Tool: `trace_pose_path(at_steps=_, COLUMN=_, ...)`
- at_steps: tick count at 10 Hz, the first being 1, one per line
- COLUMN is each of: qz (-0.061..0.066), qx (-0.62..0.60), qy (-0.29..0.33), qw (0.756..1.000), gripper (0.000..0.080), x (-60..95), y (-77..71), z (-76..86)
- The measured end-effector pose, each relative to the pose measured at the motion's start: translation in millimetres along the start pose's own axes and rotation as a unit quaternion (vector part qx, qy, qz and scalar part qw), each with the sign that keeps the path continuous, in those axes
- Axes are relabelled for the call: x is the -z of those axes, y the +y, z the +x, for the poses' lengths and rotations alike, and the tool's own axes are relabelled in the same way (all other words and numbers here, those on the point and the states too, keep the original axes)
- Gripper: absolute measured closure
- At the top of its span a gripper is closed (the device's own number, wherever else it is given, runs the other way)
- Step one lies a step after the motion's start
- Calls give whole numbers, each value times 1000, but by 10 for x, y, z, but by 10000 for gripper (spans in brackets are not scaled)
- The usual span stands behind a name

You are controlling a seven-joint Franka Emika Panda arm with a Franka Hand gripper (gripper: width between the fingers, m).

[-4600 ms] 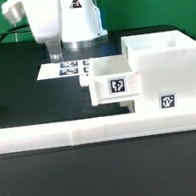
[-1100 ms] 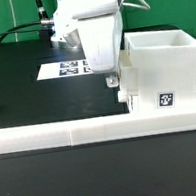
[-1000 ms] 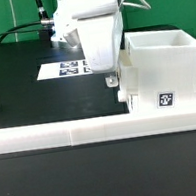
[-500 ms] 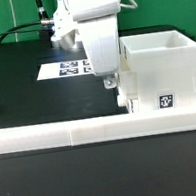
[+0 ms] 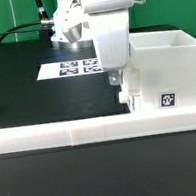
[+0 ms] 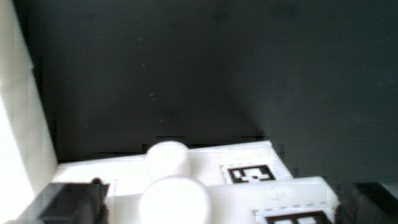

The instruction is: Assemble drawer

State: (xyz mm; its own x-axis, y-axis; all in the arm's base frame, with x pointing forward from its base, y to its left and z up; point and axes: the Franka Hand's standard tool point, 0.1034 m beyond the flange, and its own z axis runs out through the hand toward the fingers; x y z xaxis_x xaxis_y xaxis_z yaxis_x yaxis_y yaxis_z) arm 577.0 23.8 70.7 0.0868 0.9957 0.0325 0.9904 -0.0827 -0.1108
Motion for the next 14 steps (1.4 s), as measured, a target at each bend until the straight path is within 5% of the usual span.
trace_pose_path(at_steps=5, qz=1, qx=15, qy=-3, qw=1000, gripper=149, x=-14, y=-11, z=-77)
trace_pose_path(at_steps=9, qz=2, qx=28, qy=-5, qw=1000, gripper=149, x=58, y=-95, z=-510)
trace_pose_path(at_steps=14, qz=13, qx=20, qy=-6, qw=1000, gripper=149, x=-25, y=-339, z=-356)
